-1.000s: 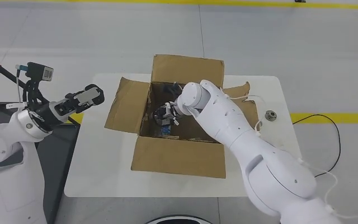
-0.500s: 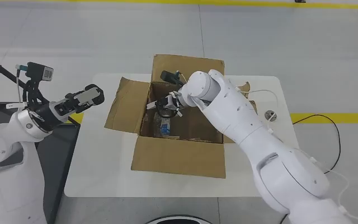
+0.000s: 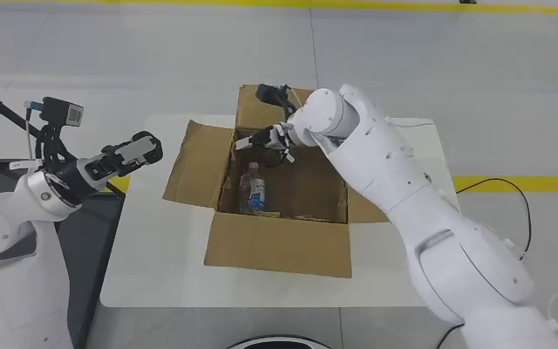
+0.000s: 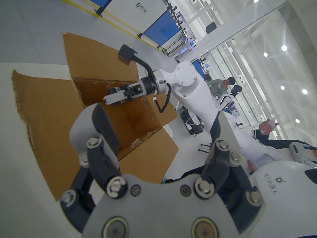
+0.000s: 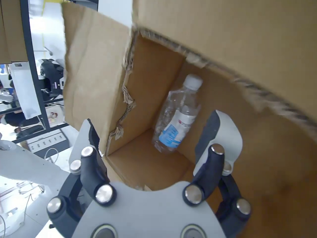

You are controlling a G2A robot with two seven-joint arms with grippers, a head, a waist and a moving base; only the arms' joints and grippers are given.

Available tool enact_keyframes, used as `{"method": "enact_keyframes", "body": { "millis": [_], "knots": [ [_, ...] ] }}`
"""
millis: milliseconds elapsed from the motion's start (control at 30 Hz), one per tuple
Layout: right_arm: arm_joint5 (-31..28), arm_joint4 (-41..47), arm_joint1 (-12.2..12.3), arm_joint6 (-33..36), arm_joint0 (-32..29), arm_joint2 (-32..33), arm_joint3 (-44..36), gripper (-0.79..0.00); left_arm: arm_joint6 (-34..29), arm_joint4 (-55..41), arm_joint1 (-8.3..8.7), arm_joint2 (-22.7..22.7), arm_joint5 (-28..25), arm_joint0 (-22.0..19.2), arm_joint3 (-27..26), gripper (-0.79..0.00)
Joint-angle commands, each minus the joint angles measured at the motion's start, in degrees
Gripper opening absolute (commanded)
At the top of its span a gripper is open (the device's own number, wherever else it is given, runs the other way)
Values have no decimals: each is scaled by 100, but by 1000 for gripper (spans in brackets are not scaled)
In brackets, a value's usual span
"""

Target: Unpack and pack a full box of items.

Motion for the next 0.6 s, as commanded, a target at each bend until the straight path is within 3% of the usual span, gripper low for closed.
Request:
{"method": "enact_keyframes", "body": {
  "millis": [0, 167, 367, 467, 567],
  "knots": [
    [48, -326, 191, 189, 76, 191, -284, 0, 0, 0, 0, 0, 0, 0, 0, 0],
    [629, -1331, 710, 603, 68, 757, -1154, 0, 0, 0, 0, 0, 0, 0, 0, 0],
    [1906, -3188, 1492, 1575, -692, 1789, -3100, 0, 0, 0, 0, 0, 0, 0, 0, 0],
    [1839, -3780, 1793, 1644, -1353, 2335, -3861, 0, 0, 0, 0, 0, 0, 0, 0, 0],
    [1809, -3895, 1844, 1674, -1473, 2432, -3992, 0, 0, 0, 0, 0, 0, 0, 0, 0]
  ]
}}
